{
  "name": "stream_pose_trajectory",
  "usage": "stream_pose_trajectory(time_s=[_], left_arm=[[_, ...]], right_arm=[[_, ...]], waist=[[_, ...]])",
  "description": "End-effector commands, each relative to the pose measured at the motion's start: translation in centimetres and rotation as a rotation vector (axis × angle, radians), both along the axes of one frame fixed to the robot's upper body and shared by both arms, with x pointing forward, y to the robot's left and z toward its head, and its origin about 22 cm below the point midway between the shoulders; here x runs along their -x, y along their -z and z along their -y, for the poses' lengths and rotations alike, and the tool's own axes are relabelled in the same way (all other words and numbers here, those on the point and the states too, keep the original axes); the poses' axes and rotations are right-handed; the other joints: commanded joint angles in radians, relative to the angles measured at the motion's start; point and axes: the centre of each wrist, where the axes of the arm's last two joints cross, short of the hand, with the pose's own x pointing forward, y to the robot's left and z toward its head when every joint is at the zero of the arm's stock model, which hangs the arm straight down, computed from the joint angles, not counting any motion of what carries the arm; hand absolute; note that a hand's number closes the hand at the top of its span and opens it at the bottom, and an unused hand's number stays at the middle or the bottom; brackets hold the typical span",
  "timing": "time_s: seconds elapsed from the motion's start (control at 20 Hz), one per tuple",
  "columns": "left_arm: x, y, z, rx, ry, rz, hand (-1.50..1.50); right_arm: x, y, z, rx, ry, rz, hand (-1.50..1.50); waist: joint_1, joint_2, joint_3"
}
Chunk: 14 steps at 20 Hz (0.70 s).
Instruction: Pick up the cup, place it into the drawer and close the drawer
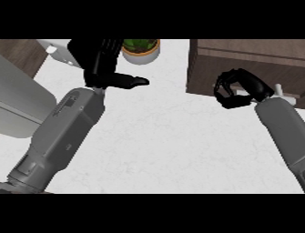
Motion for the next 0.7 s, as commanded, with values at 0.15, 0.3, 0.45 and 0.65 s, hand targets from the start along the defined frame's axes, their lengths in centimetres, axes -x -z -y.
stream_pose_trajectory(time_s=[0.15,0.3,0.45,0.65], left_arm=[[-0.2,-0.9,-1.4,-0.005,0.022,0.023,-1.5],[0.7,0.9,-0.7,0.005,0.055,-0.015,-1.5],[0.4,-0.3,-0.9,0.014,0.059,0.013,-1.5],[0.6,0.5,-1.7,0.02,0.059,-0.01,-1.5]], right_arm=[[-3.1,-8.5,3.2,0.022,0.165,0.162,1.5],[-3.2,-9.3,3.4,0.004,0.146,0.162,1.5],[-3.0,-9.7,4.3,-0.012,0.144,0.155,1.5],[-2.8,-10.4,5.0,-0.02,0.143,0.144,1.5]], waist=[[0.054,0.022,-0.007],[0.063,0.023,-0.008],[0.069,0.023,-0.008],[0.071,0.026,-0.01]])
